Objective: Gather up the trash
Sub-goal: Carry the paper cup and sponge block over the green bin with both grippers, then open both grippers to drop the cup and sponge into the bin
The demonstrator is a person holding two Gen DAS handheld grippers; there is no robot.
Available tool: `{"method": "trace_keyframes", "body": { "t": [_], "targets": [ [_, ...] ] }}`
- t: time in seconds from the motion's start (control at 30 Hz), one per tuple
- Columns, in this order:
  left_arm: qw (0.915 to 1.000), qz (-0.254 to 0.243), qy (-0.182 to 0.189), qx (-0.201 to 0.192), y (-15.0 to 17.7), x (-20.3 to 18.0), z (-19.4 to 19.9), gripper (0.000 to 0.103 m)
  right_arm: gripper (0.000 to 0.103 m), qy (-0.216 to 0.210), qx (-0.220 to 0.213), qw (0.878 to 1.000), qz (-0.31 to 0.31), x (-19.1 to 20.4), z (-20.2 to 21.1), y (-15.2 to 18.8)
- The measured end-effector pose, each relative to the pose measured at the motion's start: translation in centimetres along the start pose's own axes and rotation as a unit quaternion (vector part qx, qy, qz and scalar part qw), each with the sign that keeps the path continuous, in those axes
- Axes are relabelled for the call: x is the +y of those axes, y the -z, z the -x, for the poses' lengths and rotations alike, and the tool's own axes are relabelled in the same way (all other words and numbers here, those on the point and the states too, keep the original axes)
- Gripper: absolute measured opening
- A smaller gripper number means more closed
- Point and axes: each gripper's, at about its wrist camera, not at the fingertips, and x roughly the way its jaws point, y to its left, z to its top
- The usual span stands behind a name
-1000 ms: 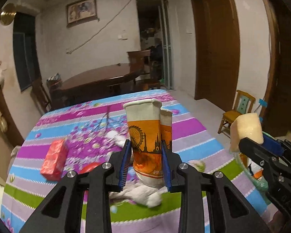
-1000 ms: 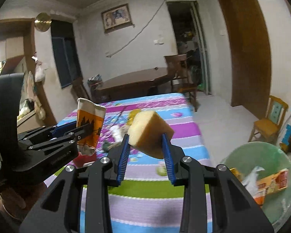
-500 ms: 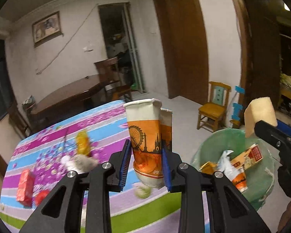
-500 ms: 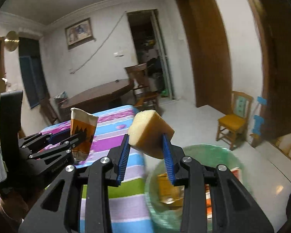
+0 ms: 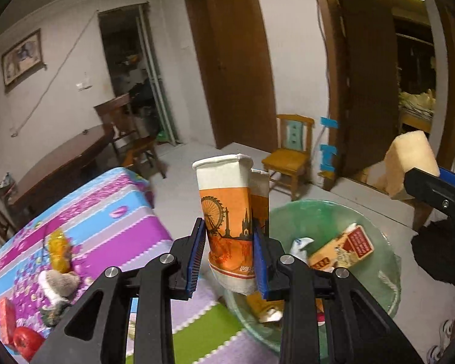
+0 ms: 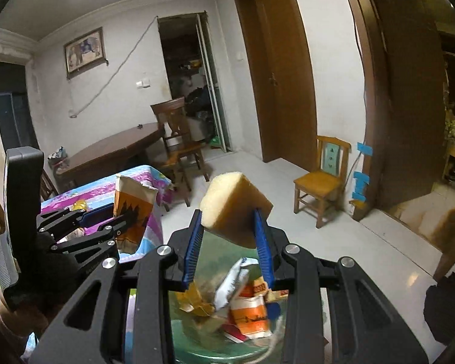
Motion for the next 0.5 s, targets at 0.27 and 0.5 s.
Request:
{"method": "trace_keyframes", "body": {
  "t": [0.27, 0.5],
  "targets": [
    [0.9995, -0.012, 0.026, 0.01, 1.0, -2.0, -1.5, 0.031, 0.032, 0.002, 0.022, 1.0, -0.02, -1.7, -1.0, 1.2],
    [0.9984, -0.008, 0.056, 0.006, 1.3, -1.4, -1.7, 0.059, 0.05, -0.011, 0.058, 0.998, -0.035, -1.9, -3.0, 1.4]
  ]
}}
